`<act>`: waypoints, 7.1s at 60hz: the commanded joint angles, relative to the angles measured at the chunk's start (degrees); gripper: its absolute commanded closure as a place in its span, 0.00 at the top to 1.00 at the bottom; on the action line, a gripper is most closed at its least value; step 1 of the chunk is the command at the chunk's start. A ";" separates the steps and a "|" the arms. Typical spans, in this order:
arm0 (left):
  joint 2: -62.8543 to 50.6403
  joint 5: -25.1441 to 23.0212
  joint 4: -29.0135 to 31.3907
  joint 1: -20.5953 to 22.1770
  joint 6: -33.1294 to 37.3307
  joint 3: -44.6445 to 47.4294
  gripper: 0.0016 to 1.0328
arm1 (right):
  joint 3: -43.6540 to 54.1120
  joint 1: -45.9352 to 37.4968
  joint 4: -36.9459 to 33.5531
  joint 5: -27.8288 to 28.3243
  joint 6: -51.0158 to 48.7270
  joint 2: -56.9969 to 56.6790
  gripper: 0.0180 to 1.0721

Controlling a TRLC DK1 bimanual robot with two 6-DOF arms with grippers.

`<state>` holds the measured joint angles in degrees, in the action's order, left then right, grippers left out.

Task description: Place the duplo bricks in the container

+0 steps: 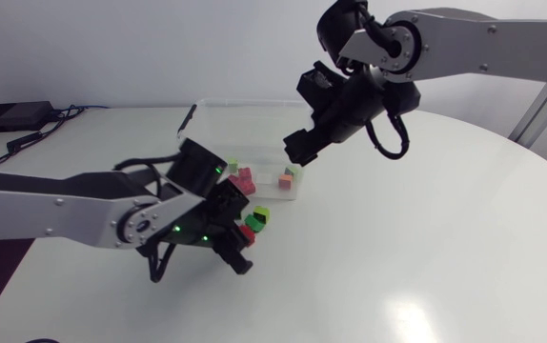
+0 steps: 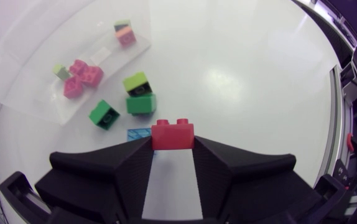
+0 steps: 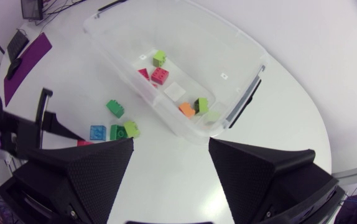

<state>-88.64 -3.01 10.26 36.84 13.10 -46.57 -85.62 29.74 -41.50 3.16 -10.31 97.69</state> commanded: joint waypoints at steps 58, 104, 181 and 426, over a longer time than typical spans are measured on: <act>-5.23 -4.11 -13.69 -20.67 -6.16 -22.96 0.26 | 5.73 13.24 10.03 -2.72 -3.93 16.83 0.84; -16.21 -3.94 -13.16 -21.81 -6.42 -31.48 0.82 | -3.85 13.51 5.64 -3.69 -3.14 25.53 0.64; 16.83 -8.68 -3.41 -27.61 -3.35 -6.08 0.84 | -10.97 15.00 -1.57 -5.18 -2.35 31.60 0.52; -6.90 -9.91 -19.49 -21.90 -4.14 -22.34 0.24 | 21.38 8.14 31.83 -2.63 -15.01 11.65 0.81</act>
<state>-91.05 -13.37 -8.01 15.73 10.85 -65.78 -62.35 37.19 -10.39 1.17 -24.08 107.46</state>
